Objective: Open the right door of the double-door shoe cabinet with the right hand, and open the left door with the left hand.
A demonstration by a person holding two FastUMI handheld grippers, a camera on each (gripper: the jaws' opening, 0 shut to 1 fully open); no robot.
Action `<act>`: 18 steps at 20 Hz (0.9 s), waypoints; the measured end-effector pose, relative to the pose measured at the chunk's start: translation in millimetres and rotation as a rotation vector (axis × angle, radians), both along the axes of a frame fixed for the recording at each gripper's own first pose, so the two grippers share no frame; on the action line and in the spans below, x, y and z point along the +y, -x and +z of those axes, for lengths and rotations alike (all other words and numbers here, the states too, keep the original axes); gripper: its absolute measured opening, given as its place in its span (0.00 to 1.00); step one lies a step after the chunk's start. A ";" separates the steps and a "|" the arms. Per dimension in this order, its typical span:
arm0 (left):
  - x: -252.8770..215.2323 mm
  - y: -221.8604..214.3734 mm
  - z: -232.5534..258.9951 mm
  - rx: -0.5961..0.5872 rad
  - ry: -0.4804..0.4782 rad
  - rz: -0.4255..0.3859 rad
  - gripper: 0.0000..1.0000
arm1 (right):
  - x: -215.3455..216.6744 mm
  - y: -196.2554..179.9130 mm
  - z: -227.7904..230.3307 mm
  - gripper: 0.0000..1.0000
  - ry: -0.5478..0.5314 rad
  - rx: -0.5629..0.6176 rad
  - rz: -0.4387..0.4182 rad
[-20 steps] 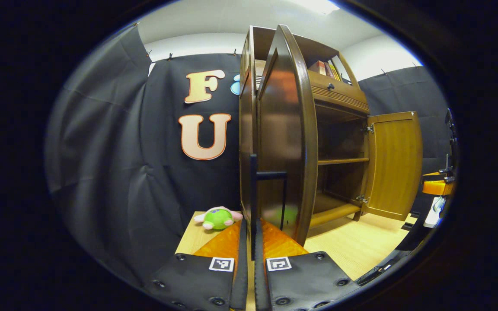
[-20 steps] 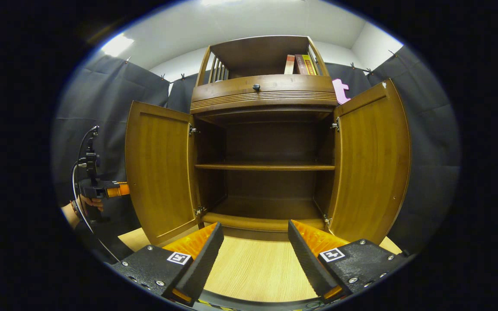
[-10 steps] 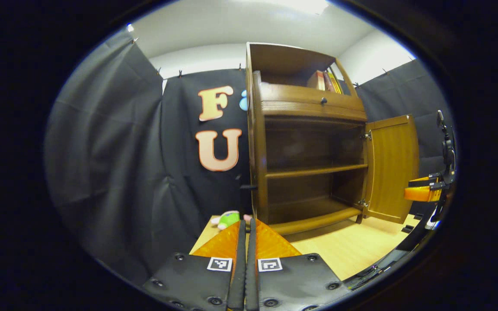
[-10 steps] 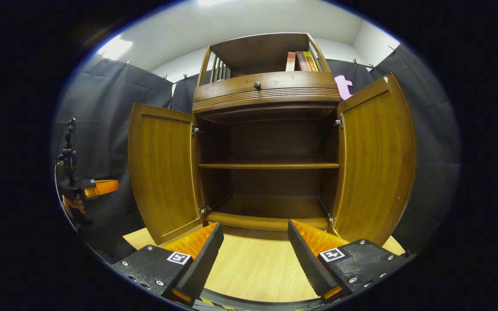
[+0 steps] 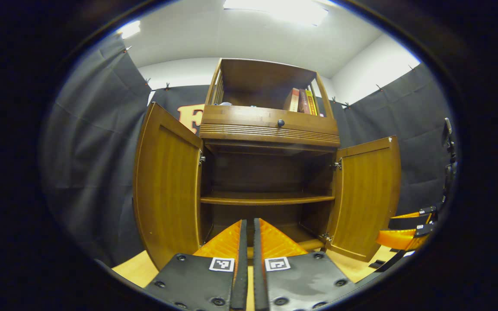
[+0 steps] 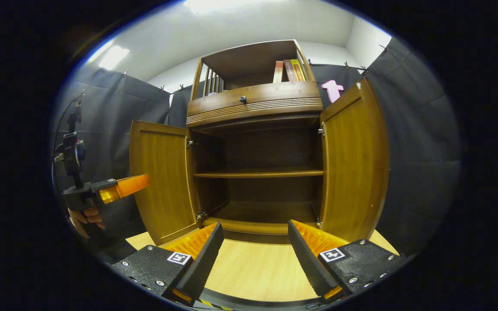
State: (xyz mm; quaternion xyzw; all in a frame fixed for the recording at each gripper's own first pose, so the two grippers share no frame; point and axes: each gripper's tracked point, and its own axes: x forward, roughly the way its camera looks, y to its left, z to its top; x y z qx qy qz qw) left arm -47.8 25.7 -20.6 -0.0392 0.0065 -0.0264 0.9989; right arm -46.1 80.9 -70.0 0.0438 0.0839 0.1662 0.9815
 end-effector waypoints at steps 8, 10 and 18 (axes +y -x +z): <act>-83.1 0.9 -19.0 0.008 0.015 0.045 0.85 | -59.1 9.3 0.4 0.93 -0.040 0.004 0.022; -90.0 0.5 -25.6 0.020 0.038 0.102 0.98 | -76.5 4.4 -2.3 0.93 -0.043 0.015 0.027; -90.1 -25.6 -22.5 -0.009 -0.023 0.170 0.96 | -116.5 -14.7 -0.5 0.92 -0.043 -0.018 -0.050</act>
